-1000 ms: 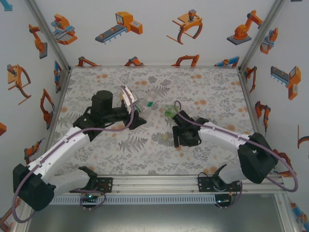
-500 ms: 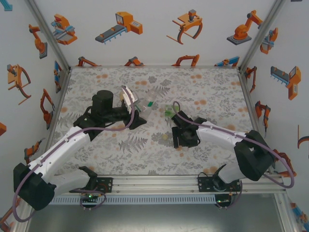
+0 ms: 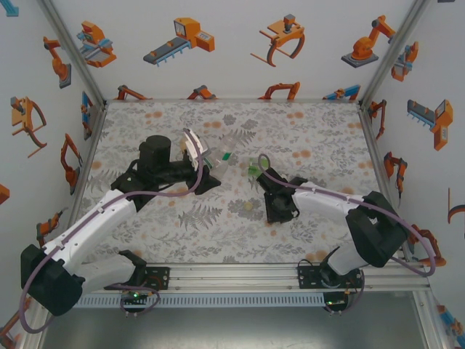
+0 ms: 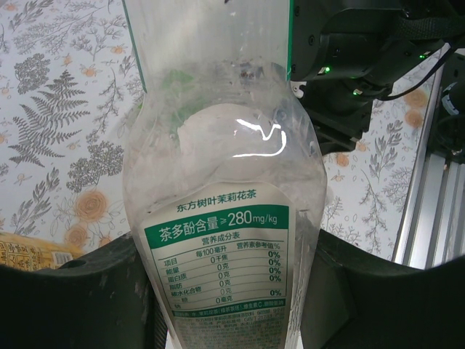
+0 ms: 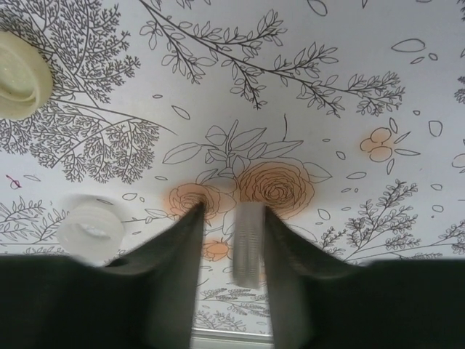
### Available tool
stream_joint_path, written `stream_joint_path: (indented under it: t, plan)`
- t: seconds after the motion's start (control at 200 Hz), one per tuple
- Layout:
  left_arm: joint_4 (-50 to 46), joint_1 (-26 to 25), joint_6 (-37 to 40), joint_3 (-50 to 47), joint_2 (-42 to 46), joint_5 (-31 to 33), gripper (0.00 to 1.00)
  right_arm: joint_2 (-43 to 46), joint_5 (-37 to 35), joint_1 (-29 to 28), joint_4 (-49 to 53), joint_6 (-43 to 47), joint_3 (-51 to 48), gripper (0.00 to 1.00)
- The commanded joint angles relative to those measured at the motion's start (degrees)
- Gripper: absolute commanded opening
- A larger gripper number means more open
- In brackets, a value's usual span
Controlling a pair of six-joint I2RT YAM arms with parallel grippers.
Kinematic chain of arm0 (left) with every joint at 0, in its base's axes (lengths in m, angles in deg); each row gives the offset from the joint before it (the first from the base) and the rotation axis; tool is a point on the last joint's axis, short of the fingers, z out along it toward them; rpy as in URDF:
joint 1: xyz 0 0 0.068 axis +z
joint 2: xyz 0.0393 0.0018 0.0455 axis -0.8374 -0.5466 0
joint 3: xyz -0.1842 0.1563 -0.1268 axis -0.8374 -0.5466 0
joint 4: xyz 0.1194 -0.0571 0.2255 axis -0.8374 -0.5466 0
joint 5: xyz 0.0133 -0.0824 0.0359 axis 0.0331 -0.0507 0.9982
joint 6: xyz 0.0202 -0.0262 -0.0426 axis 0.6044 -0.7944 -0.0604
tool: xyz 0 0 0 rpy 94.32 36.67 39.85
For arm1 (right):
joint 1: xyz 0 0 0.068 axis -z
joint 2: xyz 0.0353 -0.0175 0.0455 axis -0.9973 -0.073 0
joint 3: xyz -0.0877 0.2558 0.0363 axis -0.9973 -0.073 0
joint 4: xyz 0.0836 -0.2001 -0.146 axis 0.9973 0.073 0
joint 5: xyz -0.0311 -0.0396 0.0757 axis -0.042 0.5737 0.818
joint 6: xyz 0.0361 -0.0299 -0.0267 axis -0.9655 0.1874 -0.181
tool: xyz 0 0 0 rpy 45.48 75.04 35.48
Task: Screw on the bottle caps
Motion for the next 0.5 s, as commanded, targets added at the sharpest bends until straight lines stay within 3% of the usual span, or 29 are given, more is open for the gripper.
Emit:
stream_joint_path:
  t: [0.0,0.33,0.496]
  plan:
    - [0.0,-0.24,-0.12,1.94,-0.33,-0.82,0.13,0.03,-0.08,-0.49,-1.17,-1.41,-1.75,0.25]
    - [-0.08,-0.31,-0.12,1.94,-0.25,-0.82,0.13,3.66,6.55,-0.06,-10.73,-4.26,-3.04,0.09]
    - [-0.14,-0.35,-0.04,1.89,-0.35,-0.82,0.13,3.65,12.7,1.57,-20.15,-7.19,-5.54,0.08]
